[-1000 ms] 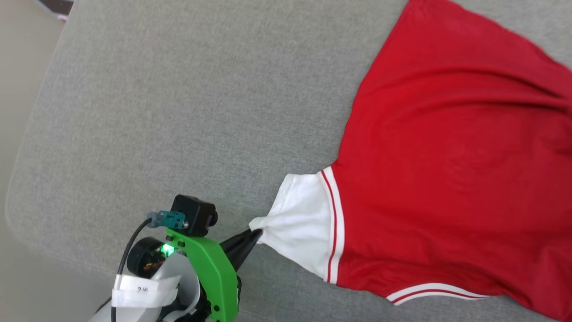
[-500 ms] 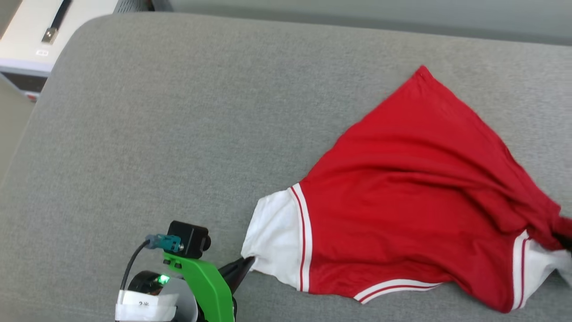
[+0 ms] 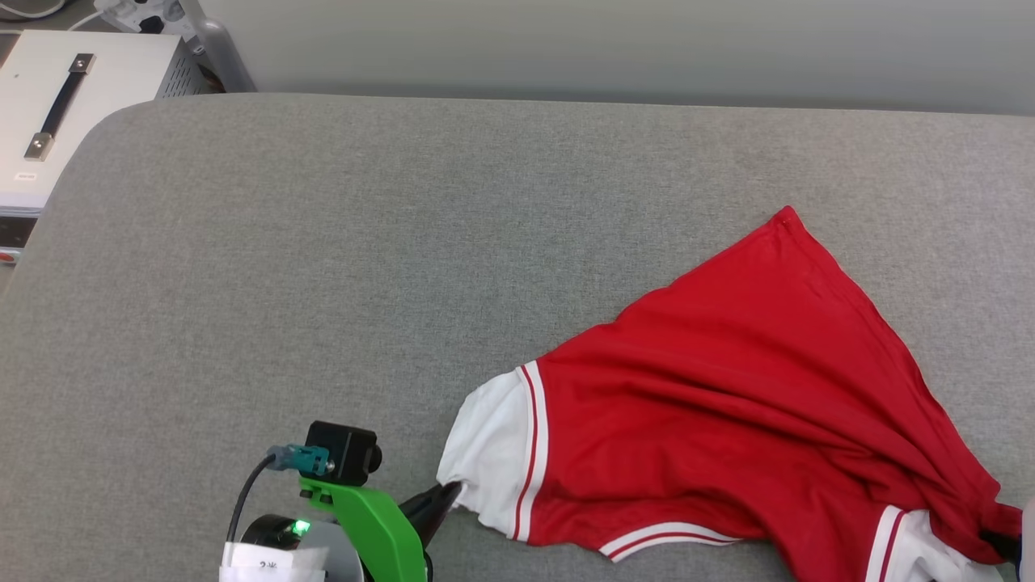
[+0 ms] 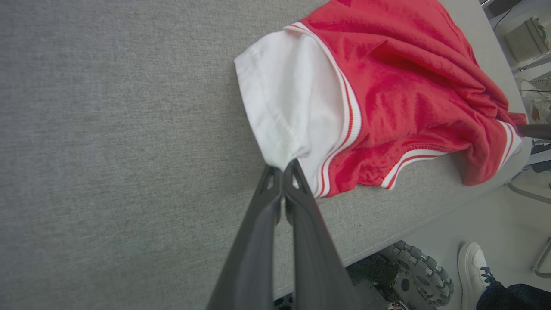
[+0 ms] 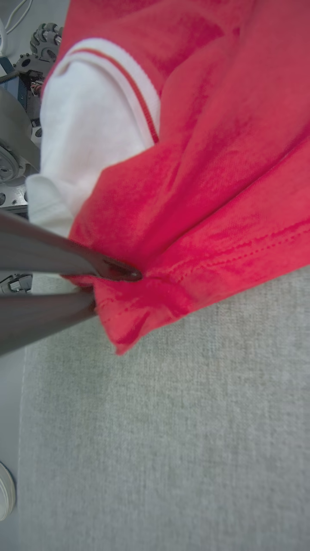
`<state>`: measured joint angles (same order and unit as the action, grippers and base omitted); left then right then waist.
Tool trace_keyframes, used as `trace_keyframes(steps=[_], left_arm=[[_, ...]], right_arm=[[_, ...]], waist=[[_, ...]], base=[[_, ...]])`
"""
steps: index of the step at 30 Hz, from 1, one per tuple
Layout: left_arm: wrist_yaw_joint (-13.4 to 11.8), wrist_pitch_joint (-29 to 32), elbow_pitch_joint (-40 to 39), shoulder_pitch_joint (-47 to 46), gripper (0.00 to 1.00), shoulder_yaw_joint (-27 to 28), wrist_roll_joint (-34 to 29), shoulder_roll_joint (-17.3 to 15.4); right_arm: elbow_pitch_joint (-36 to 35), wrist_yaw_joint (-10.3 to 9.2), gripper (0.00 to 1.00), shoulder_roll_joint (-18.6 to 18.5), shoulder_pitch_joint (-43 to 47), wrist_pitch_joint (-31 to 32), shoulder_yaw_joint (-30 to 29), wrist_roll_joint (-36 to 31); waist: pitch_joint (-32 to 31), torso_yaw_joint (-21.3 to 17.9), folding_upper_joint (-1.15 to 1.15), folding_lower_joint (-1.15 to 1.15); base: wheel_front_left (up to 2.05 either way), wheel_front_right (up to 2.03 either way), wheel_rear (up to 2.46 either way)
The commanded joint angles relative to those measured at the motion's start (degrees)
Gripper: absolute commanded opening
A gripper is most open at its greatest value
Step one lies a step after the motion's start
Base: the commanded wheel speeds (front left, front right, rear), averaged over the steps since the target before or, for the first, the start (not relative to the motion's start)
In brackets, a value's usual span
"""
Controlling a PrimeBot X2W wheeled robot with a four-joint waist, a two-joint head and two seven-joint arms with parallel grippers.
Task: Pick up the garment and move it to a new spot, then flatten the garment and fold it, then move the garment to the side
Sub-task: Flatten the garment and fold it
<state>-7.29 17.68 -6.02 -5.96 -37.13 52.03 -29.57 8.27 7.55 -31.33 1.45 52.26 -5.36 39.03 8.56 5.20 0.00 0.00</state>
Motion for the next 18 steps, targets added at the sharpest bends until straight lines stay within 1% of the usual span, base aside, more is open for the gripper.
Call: trace_keyframes(steps=[1,2,3,4,7,10,14,18], left_arm=[[0.3,-0.2,0.2,0.4,0.0,-0.1,0.2,0.2],[0.3,-0.2,0.2,0.3,0.0,-0.1,0.3,0.2],[0.3,-0.2,0.1,0.2,0.0,0.0,0.2,0.1],[0.2,-0.2,0.1,0.1,0.0,0.0,0.2,0.1],[0.1,-0.2,-0.4,-0.1,0.0,0.1,0.1,-0.1],[0.0,-0.2,-1.0,-0.2,0.0,0.1,-0.1,-0.3],[-0.3,-0.1,-2.2,-0.6,0.0,0.1,-0.5,-0.6],[-0.9,0.1,-3.8,-1.7,0.0,-0.6,-3.0,-1.4]], right_arm=[[-0.1,-0.06,0.0,0.3,0.7,0.4,-0.1,-0.5],[-0.1,-0.06,0.0,0.3,0.7,0.5,-0.2,-0.7],[-0.4,-0.06,0.91,0.3,0.5,0.4,-0.2,-1.0],[-0.7,-0.06,1.0,0.3,0.3,0.2,-0.2,-1.2],[-2.0,-0.06,1.0,0.1,-0.7,0.4,-0.1,-1.2],[-4.1,-0.06,1.0,-1.1,-1.8,1.6,0.3,-1.2],[-8.3,-0.06,1.0,-2.7,-4.5,4.1,0.2,0.0],[-12.9,-0.06,1.0,-3.3,-9.2,8.1,0.1,1.6]], waist=[[0.0,-0.1,0.0,0.0],[0.0,-0.2,0.0,0.0],[0.1,-0.2,0.0,0.0],[0.1,-0.1,0.0,0.0],[0.3,-0.1,0.0,0.0],[0.5,0.1,0.0,0.0],[1.5,0.9,0.0,0.0],[3.5,2.4,0.0,0.0]], base=[[0.0,0.0,0.0],[0.0,0.0,0.0],[0.0,0.0,0.0],[0.0,0.0,0.0],[0.0,0.0,0.0],[0.0,0.0,0.0],[0.0,0.0,0.0],[0.0,0.0,0.0]])
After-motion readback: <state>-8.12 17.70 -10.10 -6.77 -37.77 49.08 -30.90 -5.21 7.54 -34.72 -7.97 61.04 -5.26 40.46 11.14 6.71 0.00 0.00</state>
